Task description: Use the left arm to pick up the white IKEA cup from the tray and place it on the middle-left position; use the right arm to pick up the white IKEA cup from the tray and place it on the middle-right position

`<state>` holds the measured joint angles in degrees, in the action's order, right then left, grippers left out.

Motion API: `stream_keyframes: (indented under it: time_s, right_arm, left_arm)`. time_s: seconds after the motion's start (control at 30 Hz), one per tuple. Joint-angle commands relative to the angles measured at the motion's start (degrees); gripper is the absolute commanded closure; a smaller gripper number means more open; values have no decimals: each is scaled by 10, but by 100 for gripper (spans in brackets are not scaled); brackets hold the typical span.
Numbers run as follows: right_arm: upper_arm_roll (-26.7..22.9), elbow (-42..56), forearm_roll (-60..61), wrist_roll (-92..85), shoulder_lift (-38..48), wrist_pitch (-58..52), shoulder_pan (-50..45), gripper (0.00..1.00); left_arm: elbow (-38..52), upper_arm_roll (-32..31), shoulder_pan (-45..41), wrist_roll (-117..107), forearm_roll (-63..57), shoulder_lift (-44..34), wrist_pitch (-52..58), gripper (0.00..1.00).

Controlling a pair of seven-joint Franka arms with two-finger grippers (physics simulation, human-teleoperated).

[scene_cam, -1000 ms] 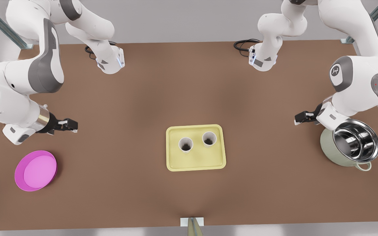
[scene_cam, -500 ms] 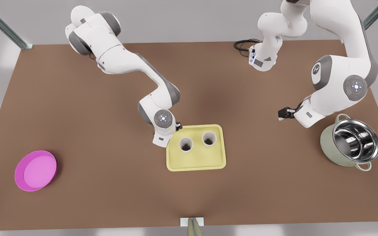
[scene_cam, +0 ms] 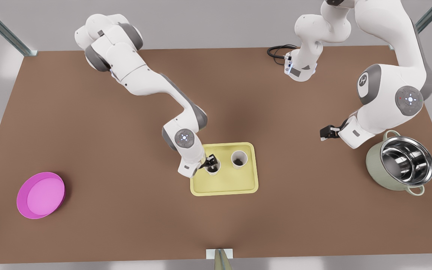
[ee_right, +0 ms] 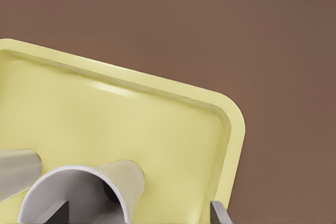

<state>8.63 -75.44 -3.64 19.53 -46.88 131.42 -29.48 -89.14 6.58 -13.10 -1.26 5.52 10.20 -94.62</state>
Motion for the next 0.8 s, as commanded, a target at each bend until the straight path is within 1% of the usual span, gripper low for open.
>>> stream_keyframes:
  time_s: [0.0,0.07,0.1,0.13,0.27,0.3,0.33,0.37,0.4,0.47,0.57,0.6,0.63,0.67,0.7,0.77]
  right_arm:
    - [0,-1,0,22,-5,33,0,0]
    - [0,-1,0,21,-8,33,0,0]
    - [0,-10,-44,22,-8,32,0,0]
    - [0,-21,-52,23,-9,31,-1,0]
    - [0,-26,-52,25,-17,30,-9,0]
    - [0,-26,-52,27,-17,30,-9,32]
    - [0,-26,-52,28,-16,29,-9,54]
    - [1,-26,-52,28,-16,29,-9,60]
    - [0,-25,-51,29,-16,29,-9,64]
    - [0,-25,-51,29,-16,29,-9,80]
    - [0,-23,-52,27,-17,30,-9,83]
    - [1,-23,-52,26,-17,31,-9,87]
    - [0,-23,-52,26,-17,31,-9,89]
    - [0,-23,-52,28,-13,29,-9,94]
    - [1,-23,-51,28,4,12,-8,96]
    - [1,-23,-46,24,46,-45,14,96]
  left_arm:
    - [0,1,0,-2,1,0,-1,0]
    - [0,0,-1,-3,1,2,-1,0]
    - [0,0,0,-3,1,2,-2,0]
    - [-1,0,-1,-3,0,2,-6,0]
    - [-1,0,-1,-4,-1,5,-7,0]
    - [-1,0,-1,-4,-1,6,-7,0]
    - [-1,0,-1,-4,0,6,-7,0]
    - [-1,0,-1,-5,-1,6,-7,0]
    - [0,0,-1,-5,-1,5,-7,0]
    - [0,0,-2,-5,-4,4,-6,0]
    - [-1,0,-2,-5,-4,5,-6,0]
    - [-1,-1,-2,-5,-4,6,-7,0]
    - [-1,0,-2,-5,-4,6,-7,0]
    - [-1,0,-2,-5,-4,7,-7,0]
    - [-1,0,-1,-5,-4,9,-7,0]
    - [0,0,-2,-5,-5,11,-10,0]
